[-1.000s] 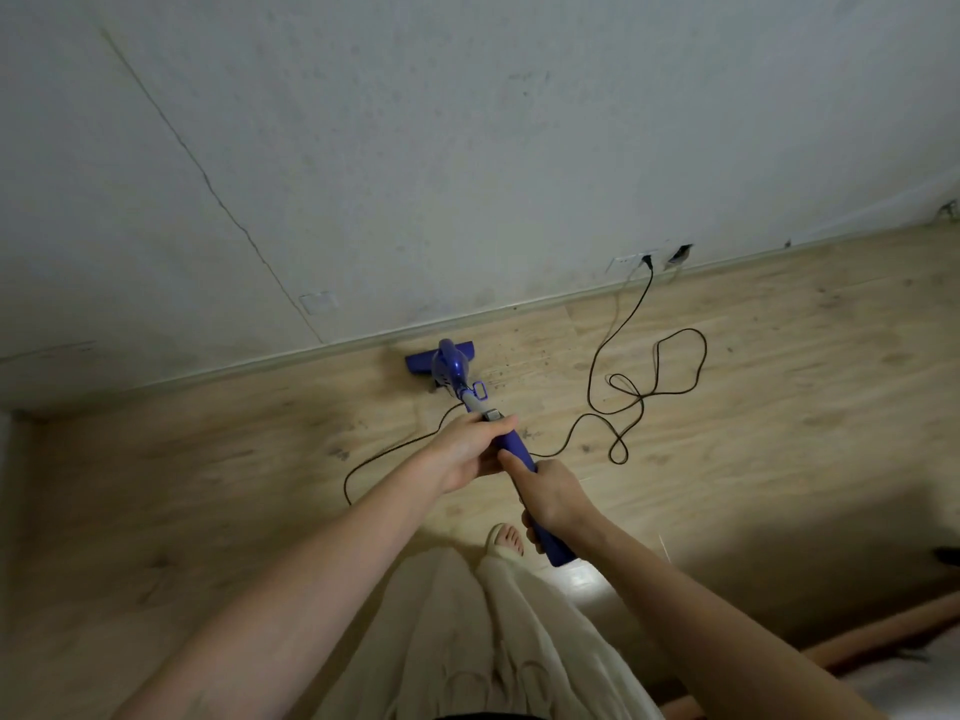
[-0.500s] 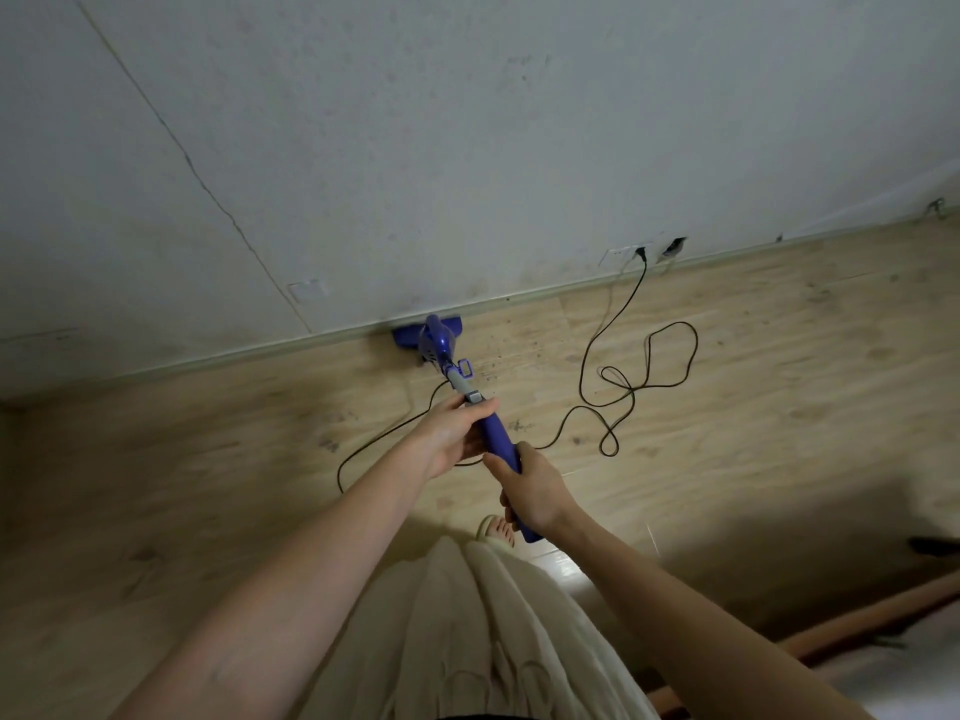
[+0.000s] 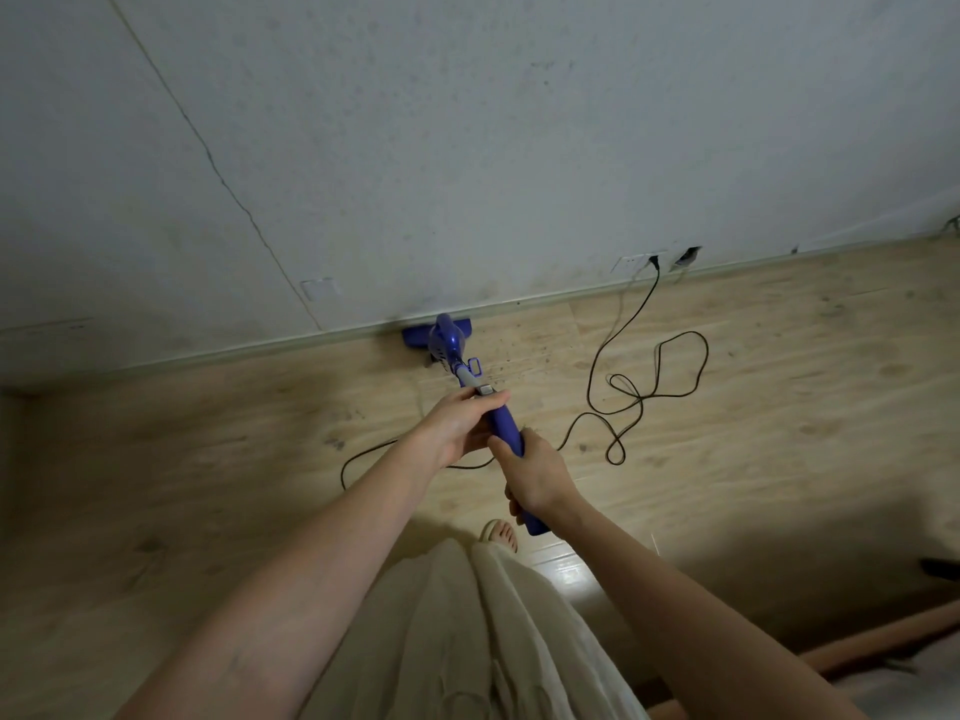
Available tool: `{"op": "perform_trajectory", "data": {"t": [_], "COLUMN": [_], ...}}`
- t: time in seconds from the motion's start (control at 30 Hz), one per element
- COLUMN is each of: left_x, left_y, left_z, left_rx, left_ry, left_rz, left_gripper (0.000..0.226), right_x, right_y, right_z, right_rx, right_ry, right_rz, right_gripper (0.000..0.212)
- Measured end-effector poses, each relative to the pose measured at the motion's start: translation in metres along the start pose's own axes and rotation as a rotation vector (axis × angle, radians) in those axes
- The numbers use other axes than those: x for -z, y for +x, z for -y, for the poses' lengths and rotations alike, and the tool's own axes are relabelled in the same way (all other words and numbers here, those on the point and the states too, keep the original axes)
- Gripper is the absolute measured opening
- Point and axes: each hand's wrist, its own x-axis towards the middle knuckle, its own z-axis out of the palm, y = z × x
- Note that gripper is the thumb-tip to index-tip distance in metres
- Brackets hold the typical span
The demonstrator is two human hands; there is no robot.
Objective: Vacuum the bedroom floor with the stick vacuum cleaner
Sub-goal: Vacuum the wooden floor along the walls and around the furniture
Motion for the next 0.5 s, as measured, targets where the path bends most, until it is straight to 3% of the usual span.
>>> {"op": "perform_trajectory", "data": {"t": [0.1, 0.33, 0.5], "left_x": [-0.006, -0.033, -0.063], "left_y": [0.000, 0.006, 0.002], "left_z": [-0.001, -0.002, 0.008], "left_rx": [0.000, -0.004, 0.000], "left_ry": [0.021, 0.125, 0.173], "left_rz": [-0.011, -0.071, -0.050], "left_gripper": [0.025, 0.013, 0.011], "right_x": [0.009, 0.024, 0.050], "right_y": [0.002, -0.006, -0.029], "right_z": [0.004, -0.011, -0.022], "right_rx": [-0.018, 0.019, -0.024], "right_ry": [-0.016, -0.179, -0.158], "right_rz": [0.050, -0.086, -0.109], "right_gripper": [0.024, 0.034, 0.033]}}
